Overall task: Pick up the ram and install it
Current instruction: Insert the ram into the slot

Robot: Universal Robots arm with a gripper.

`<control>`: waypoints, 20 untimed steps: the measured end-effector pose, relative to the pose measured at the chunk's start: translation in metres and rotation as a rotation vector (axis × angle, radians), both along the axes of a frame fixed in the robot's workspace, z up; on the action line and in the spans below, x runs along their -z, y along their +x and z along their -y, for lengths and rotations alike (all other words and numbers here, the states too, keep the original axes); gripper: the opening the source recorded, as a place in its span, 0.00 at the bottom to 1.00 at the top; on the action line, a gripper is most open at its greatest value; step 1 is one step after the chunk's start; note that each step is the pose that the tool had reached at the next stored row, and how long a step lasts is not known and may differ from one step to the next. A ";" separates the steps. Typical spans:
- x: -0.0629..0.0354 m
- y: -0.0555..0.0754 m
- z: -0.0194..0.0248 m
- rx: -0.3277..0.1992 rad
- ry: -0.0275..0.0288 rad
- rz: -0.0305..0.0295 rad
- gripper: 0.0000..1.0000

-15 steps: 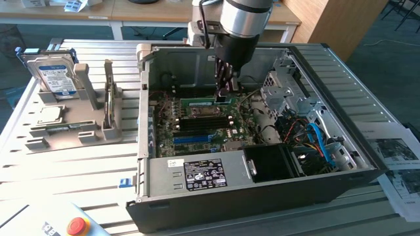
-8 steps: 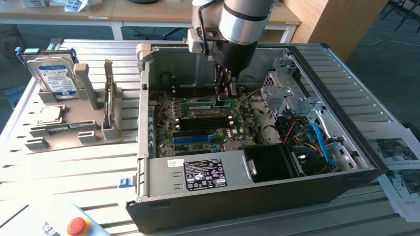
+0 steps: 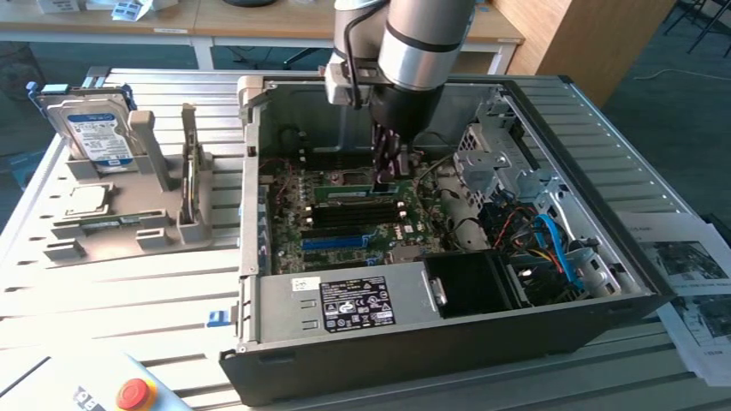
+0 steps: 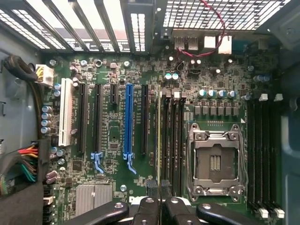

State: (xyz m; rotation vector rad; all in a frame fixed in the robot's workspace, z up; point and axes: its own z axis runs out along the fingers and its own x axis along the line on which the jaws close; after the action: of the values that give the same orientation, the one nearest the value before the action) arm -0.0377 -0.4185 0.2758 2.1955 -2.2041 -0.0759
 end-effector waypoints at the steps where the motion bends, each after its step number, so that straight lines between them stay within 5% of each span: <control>1: 0.0018 0.000 0.0000 0.000 0.0000 0.0000 0.12; 11: 0.0196 0.000 0.0000 0.000 0.0000 0.0000 0.12; 20: 0.0196 0.009 0.0000 0.000 -0.0002 -0.0002 0.12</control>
State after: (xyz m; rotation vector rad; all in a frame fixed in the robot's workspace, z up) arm -0.0291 -0.4185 0.2562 2.1952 -2.2040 -0.0760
